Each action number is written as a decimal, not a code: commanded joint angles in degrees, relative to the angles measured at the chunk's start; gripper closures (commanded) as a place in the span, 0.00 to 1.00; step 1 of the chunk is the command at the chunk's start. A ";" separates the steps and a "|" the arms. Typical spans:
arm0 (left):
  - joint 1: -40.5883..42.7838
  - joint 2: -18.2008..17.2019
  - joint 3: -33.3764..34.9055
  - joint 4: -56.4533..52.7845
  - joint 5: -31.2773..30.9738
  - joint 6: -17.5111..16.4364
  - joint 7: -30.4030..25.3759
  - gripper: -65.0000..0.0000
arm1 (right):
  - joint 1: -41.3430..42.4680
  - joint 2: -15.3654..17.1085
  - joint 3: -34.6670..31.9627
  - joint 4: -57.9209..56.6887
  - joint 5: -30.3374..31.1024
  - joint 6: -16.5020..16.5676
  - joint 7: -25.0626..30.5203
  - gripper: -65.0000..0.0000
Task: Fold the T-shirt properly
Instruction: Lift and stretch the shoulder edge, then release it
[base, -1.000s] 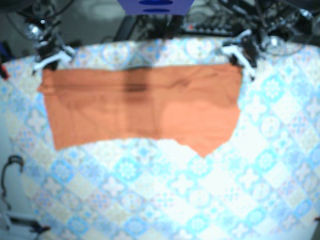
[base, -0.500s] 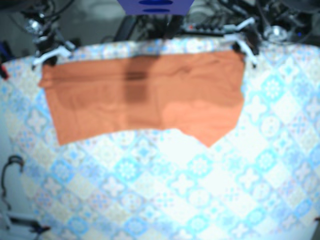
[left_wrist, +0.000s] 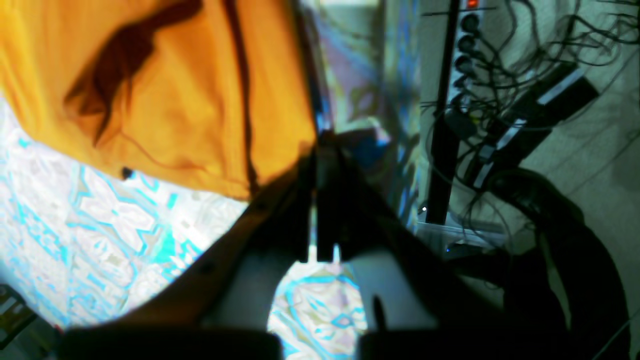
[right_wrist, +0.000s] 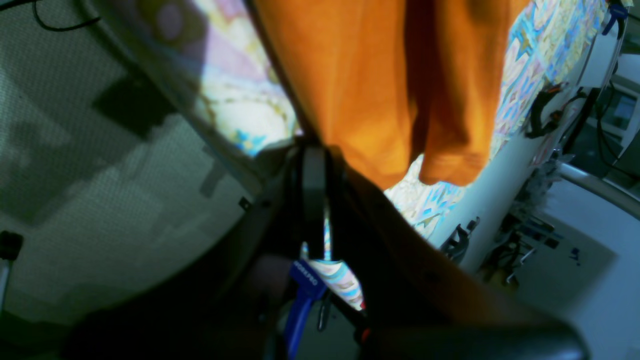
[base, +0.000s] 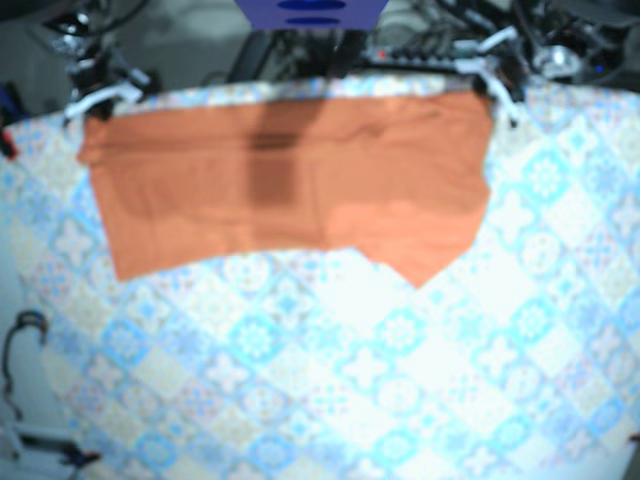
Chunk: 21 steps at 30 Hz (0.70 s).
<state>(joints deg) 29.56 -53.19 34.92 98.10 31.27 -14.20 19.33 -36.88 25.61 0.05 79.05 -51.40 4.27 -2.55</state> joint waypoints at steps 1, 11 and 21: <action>0.28 -1.10 -0.15 0.58 0.07 0.44 0.14 1.00 | -0.87 0.81 0.25 0.21 0.10 0.96 -0.57 1.00; 2.66 -1.10 -0.32 1.81 0.16 0.44 0.14 1.00 | -2.37 0.81 0.43 0.21 0.10 0.96 1.18 1.00; 3.27 -1.10 -0.32 3.04 0.25 0.44 0.14 1.00 | -2.72 0.81 0.52 0.12 0.10 0.96 1.27 1.00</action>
<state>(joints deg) 32.45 -53.23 34.92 100.29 31.29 -14.22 19.73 -38.74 25.76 0.32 79.13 -51.40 3.84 -1.23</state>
